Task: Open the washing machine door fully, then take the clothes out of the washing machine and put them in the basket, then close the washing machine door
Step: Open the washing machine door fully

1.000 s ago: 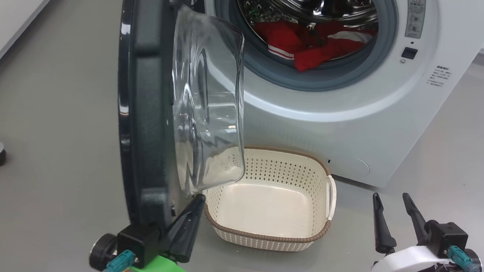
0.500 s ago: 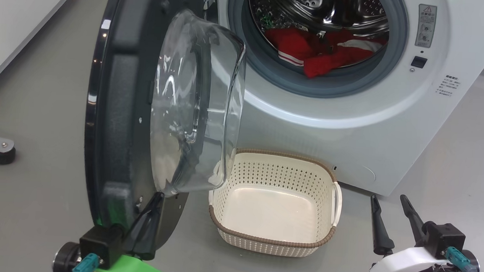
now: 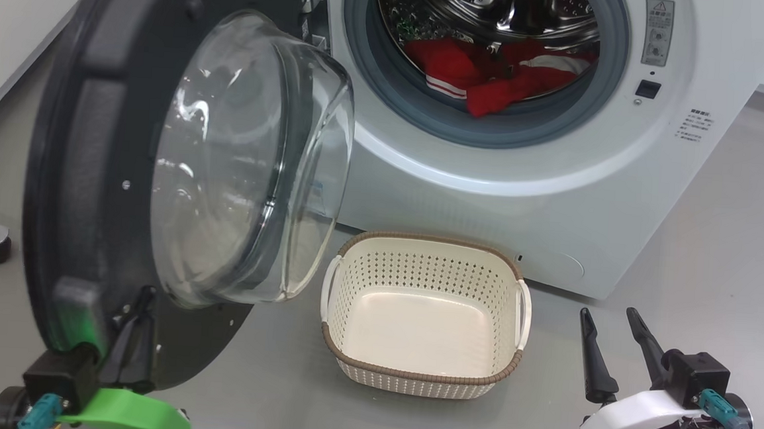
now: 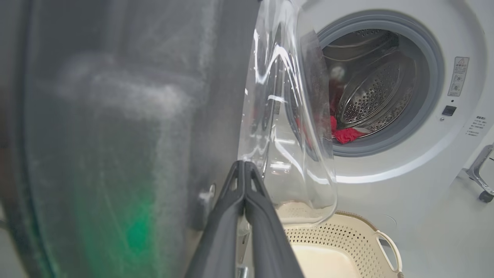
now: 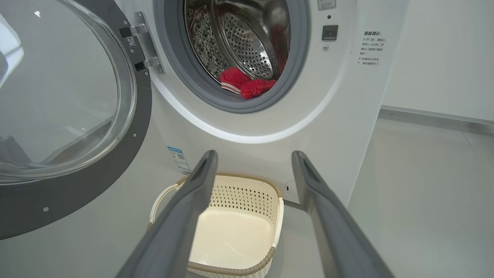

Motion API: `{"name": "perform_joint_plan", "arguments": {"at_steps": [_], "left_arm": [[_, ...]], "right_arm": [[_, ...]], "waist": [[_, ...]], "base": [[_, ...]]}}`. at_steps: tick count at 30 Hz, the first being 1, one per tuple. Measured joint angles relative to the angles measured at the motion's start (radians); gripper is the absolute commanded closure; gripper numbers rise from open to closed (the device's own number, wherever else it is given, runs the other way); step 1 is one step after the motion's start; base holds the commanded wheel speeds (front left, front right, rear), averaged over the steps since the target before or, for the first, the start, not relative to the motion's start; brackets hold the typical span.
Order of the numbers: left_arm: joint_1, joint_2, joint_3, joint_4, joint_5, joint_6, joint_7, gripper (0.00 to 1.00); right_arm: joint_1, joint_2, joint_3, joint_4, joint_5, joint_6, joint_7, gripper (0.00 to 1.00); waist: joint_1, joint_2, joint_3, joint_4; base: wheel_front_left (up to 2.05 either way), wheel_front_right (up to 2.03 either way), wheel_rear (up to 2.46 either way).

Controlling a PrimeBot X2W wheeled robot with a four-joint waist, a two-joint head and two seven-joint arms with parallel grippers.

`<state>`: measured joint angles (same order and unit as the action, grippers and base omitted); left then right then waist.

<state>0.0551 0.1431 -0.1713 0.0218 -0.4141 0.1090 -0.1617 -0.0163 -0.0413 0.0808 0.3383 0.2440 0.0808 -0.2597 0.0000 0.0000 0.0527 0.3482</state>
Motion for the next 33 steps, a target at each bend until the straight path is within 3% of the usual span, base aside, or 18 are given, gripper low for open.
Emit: {"name": "perform_joint_plan", "arguments": {"at_steps": [33], "left_arm": [[-0.14, 0.065, 0.252, 0.192, -0.07, 0.005, -0.078, 1.0]], "right_arm": [[-0.067, -0.001, -0.027, -0.007, -0.018, 0.0, 0.0, 0.0]], "waist": [[0.0, 0.0, 0.123, -0.073]], "base": [[0.0, 0.0, 0.0]]}}
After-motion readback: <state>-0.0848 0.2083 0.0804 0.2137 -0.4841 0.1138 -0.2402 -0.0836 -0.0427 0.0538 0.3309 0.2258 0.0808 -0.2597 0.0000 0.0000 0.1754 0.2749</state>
